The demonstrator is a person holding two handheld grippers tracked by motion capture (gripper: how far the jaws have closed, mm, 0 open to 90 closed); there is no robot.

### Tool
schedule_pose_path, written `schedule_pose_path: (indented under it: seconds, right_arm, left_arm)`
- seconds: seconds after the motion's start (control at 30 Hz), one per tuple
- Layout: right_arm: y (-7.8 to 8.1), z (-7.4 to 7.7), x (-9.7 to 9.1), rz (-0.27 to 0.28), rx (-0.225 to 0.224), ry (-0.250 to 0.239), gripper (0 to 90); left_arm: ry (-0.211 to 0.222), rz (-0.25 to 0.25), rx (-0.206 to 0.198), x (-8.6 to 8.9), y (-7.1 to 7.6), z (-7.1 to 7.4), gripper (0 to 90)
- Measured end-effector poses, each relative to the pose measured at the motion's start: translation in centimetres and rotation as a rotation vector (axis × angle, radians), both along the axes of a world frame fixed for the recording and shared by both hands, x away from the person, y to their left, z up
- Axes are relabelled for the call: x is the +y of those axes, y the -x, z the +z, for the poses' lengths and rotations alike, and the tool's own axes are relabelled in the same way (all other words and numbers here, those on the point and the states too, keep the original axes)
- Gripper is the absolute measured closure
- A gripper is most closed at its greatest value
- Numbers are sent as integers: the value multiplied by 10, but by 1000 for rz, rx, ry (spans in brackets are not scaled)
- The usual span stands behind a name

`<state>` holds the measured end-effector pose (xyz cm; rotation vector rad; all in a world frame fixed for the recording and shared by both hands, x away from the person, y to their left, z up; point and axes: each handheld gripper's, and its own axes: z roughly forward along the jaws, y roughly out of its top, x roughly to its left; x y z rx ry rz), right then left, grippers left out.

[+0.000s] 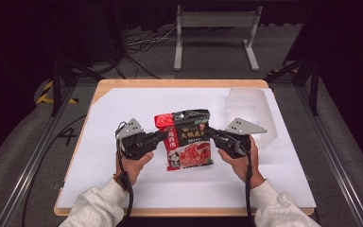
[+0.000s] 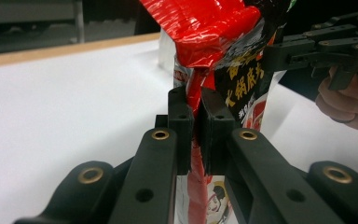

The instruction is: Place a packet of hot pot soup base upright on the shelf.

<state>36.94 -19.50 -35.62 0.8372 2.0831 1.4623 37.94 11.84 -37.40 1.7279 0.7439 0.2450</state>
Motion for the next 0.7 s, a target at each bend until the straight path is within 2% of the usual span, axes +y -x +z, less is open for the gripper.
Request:
schedule_pose_path:
  seconds: [0.13,0.27,0.3,0.33,0.43,0.53,0.63,0.7]
  right_arm:
    - [5,7,-6,-25,-33,1,874]
    - [8,18,-15,-72,-80,2,875]
    - [8,18,-15,-72,-80,2,875]
    - [8,23,-22,-94,-97,-9,875]
    - [9,27,-27,-112,-109,-12,875]
    - [8,35,-36,-149,-122,-21,875]
    - [9,41,-45,-179,-142,-28,875]
    - [10,46,-50,-193,-151,-39,874]
  left_arm:
    - [11,-19,-11,-8,-6,9,850]
    - [-4,-39,-66,-22,-10,23,850]
    - [-4,-39,-66,-22,-10,23,849]
    - [-7,-46,-81,-29,-15,29,849]
    - [-8,-51,-93,-36,-21,35,850]
    - [-2,-86,-128,-47,-31,42,849]
    - [9,-100,-139,-58,-37,50,848]
    - [2,-106,-169,-64,-40,58,849]
